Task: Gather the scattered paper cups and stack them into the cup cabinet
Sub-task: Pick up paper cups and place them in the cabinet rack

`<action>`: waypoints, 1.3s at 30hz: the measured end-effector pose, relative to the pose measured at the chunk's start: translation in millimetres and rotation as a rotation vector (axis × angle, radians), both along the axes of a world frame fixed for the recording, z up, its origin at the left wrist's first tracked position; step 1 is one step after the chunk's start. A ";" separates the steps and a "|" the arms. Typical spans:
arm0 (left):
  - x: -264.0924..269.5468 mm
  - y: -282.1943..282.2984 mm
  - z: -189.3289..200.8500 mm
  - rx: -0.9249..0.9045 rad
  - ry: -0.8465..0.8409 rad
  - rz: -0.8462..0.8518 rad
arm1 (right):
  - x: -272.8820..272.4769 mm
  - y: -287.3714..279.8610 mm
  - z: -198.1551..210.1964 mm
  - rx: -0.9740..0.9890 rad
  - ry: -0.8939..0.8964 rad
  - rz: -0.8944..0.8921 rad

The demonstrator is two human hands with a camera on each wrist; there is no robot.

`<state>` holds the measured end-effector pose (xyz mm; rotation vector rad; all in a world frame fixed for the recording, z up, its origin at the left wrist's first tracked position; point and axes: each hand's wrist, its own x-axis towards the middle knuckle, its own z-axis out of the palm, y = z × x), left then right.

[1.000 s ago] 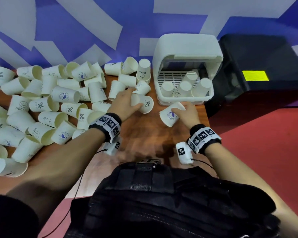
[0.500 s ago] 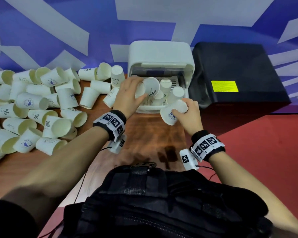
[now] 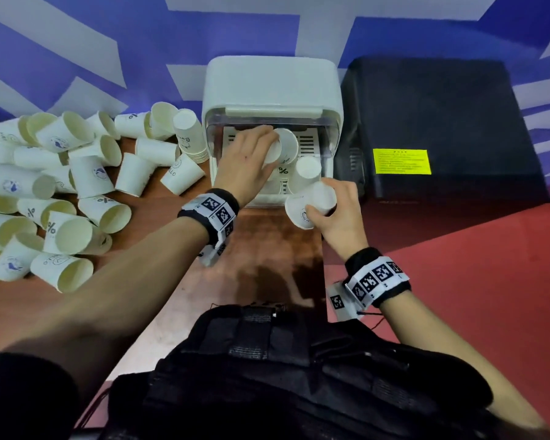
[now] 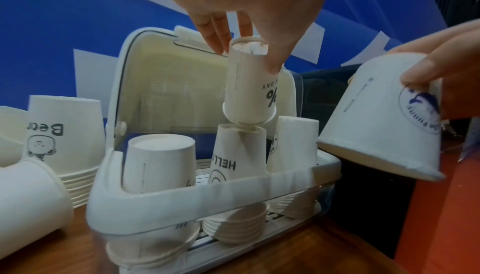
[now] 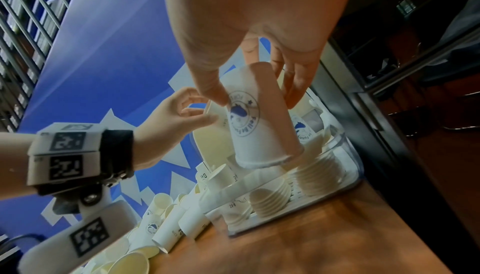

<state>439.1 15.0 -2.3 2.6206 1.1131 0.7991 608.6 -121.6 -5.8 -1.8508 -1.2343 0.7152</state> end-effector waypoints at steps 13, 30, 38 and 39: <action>18.0 17.2 -21.1 0.081 -0.022 -0.049 | 5.2 4.2 -4.2 0.041 0.044 -0.041; 34.3 33.3 -40.5 -0.297 0.311 -0.100 | -0.7 6.2 -9.3 0.041 0.014 -0.121; 25.1 33.3 -54.1 -0.385 0.446 -0.071 | -0.2 6.9 -5.7 0.015 0.001 -0.107; 21.9 32.2 -53.7 -0.377 0.420 -0.066 | -0.5 7.3 -5.6 0.011 0.004 -0.107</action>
